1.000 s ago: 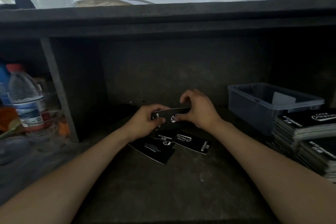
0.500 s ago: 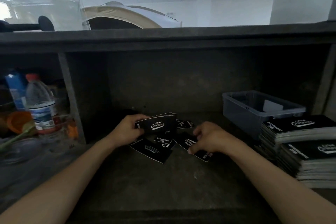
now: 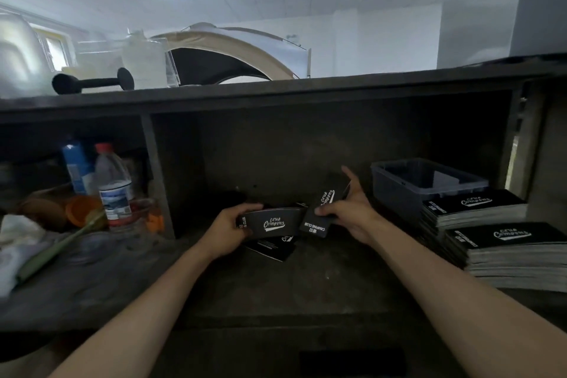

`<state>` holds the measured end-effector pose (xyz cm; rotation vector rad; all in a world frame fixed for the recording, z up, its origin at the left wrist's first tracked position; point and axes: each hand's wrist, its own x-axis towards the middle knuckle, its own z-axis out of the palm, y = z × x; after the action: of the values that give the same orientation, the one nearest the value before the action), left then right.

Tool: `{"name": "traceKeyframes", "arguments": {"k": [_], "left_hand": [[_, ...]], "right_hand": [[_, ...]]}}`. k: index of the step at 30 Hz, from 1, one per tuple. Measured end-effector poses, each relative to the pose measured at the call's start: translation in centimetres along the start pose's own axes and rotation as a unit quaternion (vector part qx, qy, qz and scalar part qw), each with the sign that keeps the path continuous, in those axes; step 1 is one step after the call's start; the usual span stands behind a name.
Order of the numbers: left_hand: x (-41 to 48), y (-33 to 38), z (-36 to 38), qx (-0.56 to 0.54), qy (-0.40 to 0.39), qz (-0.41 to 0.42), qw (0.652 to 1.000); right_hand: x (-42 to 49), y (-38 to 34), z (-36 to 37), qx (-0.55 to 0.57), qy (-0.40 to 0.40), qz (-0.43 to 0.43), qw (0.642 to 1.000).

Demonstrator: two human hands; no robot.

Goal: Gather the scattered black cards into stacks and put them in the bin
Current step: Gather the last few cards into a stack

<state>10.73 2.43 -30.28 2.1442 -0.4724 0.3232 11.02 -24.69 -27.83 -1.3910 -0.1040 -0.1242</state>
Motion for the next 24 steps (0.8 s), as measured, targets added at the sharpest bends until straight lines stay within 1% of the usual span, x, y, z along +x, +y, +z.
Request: {"name": "traceKeyframes", "arguments": {"k": [3,4,5,7,9,10,11,12,14,15,16,17,19,21,24], "left_hand": [[-0.3,-0.4,0.1,0.004,-0.002,0.004,1.000],[-0.3,-0.5,0.3,0.004,0.004,0.003,1.000],[-0.2,-0.6,0.4,0.002,0.010,0.002,1.000],[-0.2,-0.8,0.5,-0.004,0.018,0.001,1.000],[-0.3,-0.9,0.5,0.003,0.025,0.008,1.000],[-0.3,-0.8,0.5,0.011,0.028,0.014,0.999],[-0.2,-0.8,0.5,0.025,0.028,0.022,0.999],[-0.2,-0.8,0.5,0.047,0.027,0.031,0.998],[-0.1,-0.8,0.6,0.095,0.027,0.046,0.994],[0.0,-0.8,0.7,0.107,0.029,0.048,0.993],[0.2,-0.9,0.7,0.108,0.035,0.047,0.992],[0.4,-1.0,0.6,0.097,0.042,0.043,0.993],[1.0,-1.0,0.3,0.044,0.053,0.025,0.997],[2.0,-1.0,0.0,-0.002,0.052,0.005,0.999],[3.5,-0.8,-0.1,-0.036,0.013,-0.026,0.999]], "right_hand": [[1.3,0.3,1.5,0.053,-0.006,0.001,0.999],[1.6,0.3,1.9,0.051,-0.001,0.007,0.999],[1.8,0.2,2.1,0.026,0.007,0.005,1.000],[1.8,0.0,2.1,-0.073,0.035,-0.037,0.996],[1.7,-0.6,1.6,-0.156,0.056,-0.088,0.982],[1.7,-1.2,1.2,-0.181,0.058,-0.095,0.977],[1.7,-1.7,0.7,-0.200,0.045,-0.085,0.975],[1.7,-2.3,0.2,-0.213,0.016,-0.065,0.975],[1.9,-2.9,-0.3,-0.214,-0.063,-0.030,0.974],[2.0,-2.8,-0.3,-0.208,-0.089,-0.035,0.973],[2.1,-2.5,-0.1,-0.211,-0.093,-0.057,0.971],[2.3,-1.9,0.2,-0.227,-0.081,-0.088,0.966],[2.9,-0.5,0.8,-0.277,-0.056,-0.146,0.948],[3.7,0.9,1.5,-0.332,-0.061,-0.180,0.924],[4.9,2.4,2.8,-0.430,-0.063,-0.218,0.874]]}}
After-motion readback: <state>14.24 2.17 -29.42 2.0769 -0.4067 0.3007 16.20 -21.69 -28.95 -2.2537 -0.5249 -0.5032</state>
